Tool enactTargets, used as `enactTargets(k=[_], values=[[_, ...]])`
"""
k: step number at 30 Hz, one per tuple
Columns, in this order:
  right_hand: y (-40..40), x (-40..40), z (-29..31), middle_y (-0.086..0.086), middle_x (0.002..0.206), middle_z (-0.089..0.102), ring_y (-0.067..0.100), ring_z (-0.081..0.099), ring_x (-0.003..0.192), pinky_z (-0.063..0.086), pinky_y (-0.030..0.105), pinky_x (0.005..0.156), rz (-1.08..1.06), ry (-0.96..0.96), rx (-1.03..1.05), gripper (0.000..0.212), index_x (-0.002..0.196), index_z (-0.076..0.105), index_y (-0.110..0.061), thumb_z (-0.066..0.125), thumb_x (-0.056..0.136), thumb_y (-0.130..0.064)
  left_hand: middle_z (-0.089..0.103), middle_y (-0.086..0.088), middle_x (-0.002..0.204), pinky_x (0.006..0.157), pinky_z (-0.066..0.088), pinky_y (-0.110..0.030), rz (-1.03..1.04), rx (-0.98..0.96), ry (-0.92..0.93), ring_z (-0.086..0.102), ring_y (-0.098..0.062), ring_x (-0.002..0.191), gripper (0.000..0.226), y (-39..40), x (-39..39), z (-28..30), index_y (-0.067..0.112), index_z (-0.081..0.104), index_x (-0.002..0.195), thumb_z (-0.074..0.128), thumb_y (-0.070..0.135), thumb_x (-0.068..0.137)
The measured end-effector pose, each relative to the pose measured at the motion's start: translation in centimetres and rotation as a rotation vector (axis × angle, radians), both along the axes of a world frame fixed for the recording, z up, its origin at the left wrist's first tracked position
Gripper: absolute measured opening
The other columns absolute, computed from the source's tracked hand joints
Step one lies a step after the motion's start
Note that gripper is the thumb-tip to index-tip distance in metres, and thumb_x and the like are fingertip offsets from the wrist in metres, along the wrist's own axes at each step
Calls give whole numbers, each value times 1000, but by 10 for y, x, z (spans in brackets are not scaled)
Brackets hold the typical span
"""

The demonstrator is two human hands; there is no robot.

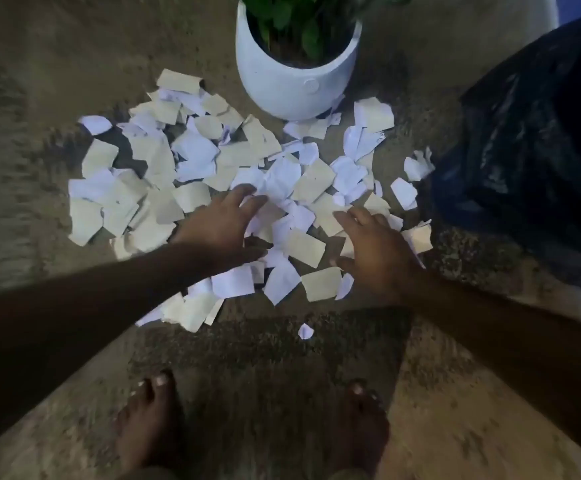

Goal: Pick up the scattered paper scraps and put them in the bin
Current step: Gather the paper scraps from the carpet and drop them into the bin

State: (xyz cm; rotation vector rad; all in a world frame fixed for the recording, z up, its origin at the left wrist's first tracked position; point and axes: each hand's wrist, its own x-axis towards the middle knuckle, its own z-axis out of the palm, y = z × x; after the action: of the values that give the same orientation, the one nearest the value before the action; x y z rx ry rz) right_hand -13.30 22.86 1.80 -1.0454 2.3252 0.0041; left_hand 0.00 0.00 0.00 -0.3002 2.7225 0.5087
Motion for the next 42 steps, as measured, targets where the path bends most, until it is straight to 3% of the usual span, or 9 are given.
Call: enactTargets(k=[10, 17, 22, 25, 28, 32, 34, 37, 42], values=[[-20, -55, -43, 4, 138, 44, 30, 50, 121, 49, 47, 96, 105, 62, -125, 79, 140, 38, -28, 74, 73, -53, 36, 2, 142, 77, 53, -30, -48, 44, -51, 54, -21, 111, 89, -26, -21, -58, 36, 34, 140, 76, 61, 65], [-5, -64, -38, 6, 128, 50, 24, 53, 113, 47, 41, 95, 122, -76, -217, 84, 141, 41, -23, 78, 72, -51, 54, 0, 117, 83, 49, -29, -111, 94, -88, 57, -19, 99, 64, -37, -57, -39, 25, 54, 126, 81, 34, 69], [12, -67, -26, 3, 132, 53, 18, 52, 115, 39, 23, 90, 9, -97, -219, 77, 140, 47, -20, 79, 74, -43, 62, -1, 108, 81, 52, -31, -120, 89, -122, 56, -17, 92, 53, -35, -69, -29, 21, 61, 118, 78, 12, 69], [22, -66, -20, 3, 130, 55, 17, 54, 111, 45, 32, 94, -118, -96, -258, 72, 134, 52, -20, 84, 71, -33, 62, 2, 107, 74, 47, -24, -93, 111, -62, 55, -14, 90, 48, -35, -64, -30, 21, 62, 117, 74, 10, 72], [36, -68, -16, 6, 136, 50, 21, 50, 122, 42, 37, 102, -84, -57, -176, 86, 141, 43, -20, 85, 68, -36, 62, 6, 107, 70, 42, -19, -102, 127, -5, 54, -8, 84, 41, -40, -58, -33, 25, 64, 115, 70, 11, 77], [48, -68, -20, 15, 150, 32, 32, 36, 136, 34, 38, 110, -35, 97, 226, 117, 148, 16, -14, 82, 62, -56, 67, 9, 98, 64, 47, -16, -71, 111, 86, 59, -1, 77, 30, -45, -59, -27, 24, 67, 103, 68, 5, 80], [51, -57, -26, 15, 147, 38, 31, 43, 132, 39, 37, 108, -92, 94, 340, 120, 148, 14, -11, 83, 61, -57, 68, 8, 89, 65, 51, -21, -23, 132, 130, 64, -7, 79, 26, -42, -61, -22, 22, 67, 96, 67, 2, 80], [55, -46, -37, 17, 137, 46, 33, 53, 119, 47, 39, 98, -197, -6, 235, 104, 145, 22, -7, 84, 67, -38, 66, 12, 81, 62, 49, -17, 27, 180, 152, 64, -4, 75, 27, -34, -61, -18, 24, 66, 95, 68, 1, 81], [52, -53, -42, 16, 121, 58, 32, 58, 111, 46, 32, 87, -267, -70, 110, 47, 129, 50, -7, 67, 86, -13, 69, 6, 84, 63, 43, -14, 10, 165, 139, 60, -3, 71, 23, -30, -62, -18, 18, 71, 98, 69, 4, 80]])
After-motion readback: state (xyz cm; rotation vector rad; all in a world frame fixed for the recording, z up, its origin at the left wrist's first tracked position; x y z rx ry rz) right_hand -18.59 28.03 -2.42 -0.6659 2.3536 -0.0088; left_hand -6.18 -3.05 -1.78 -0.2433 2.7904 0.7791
